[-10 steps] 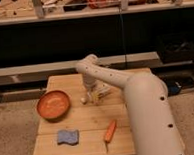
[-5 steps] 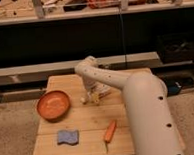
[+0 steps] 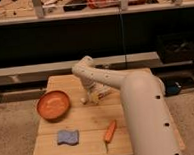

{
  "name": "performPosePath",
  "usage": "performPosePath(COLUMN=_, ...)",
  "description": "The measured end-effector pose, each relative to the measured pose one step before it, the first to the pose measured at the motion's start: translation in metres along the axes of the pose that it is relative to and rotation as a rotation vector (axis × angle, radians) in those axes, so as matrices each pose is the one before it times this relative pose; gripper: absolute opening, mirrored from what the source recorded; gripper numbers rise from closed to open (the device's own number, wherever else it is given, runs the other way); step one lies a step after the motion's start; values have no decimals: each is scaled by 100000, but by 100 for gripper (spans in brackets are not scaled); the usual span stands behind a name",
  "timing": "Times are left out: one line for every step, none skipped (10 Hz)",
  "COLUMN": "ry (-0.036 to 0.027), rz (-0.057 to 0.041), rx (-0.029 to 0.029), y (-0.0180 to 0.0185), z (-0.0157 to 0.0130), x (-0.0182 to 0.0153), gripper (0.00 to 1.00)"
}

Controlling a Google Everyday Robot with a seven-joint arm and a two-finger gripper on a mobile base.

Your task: Stand the bottle upright

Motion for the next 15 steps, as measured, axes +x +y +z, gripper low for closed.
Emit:
performPosePath(ry=253, rz=109, rx=-137, y=-38, z=-41, x=84, gripper=80)
performPosePath(ry=323, rz=119, rx=-95, y=-51, z=-97, x=111, gripper=80)
performPosePath(ry=272, rz=-90, rx=-172, y=11, z=-94, x=57, gripper=80)
performPosePath(ry=239, rz=-115, rx=-183, y=25, z=-82, x=68, gripper=80)
performPosePath(ry=244, rz=-210, rx=-299, y=57, z=-14, x=84, gripper=80)
performPosePath(ry=672, rz=-661, rx=-427, y=6, z=-24, x=118, gripper=78)
performPosePath(ry=590, rz=-1061, rx=-360, y=-56, z=-16, x=-72, gripper=70)
performPosePath(ry=-75, rz=-348, rx=118, y=-108, z=-33, x=-210, gripper=61)
performPosePath(ry=-130, rz=-63, rx=-24, y=8, z=57, x=11, gripper=49)
performPosePath(ry=-478, rz=-200, rx=129, y=-7, z=23, x=16, gripper=38)
performPosePath(ry=-447, rz=-126, rx=411, y=-92, z=48, x=6, gripper=30)
performPosePath(ry=-751, rz=-247, rx=376, y=-54, z=29, x=-209, gripper=18)
performPosePath(ry=-1187, rz=117, rx=1324, y=120, z=-54, x=-108, gripper=8)
performPosePath(ry=-1486, rz=693, rx=1885, y=250, z=-249, x=-52, gripper=3)
performPosePath(ry=-1005, rz=986, rx=1765, y=366, z=-426, x=302, gripper=1)
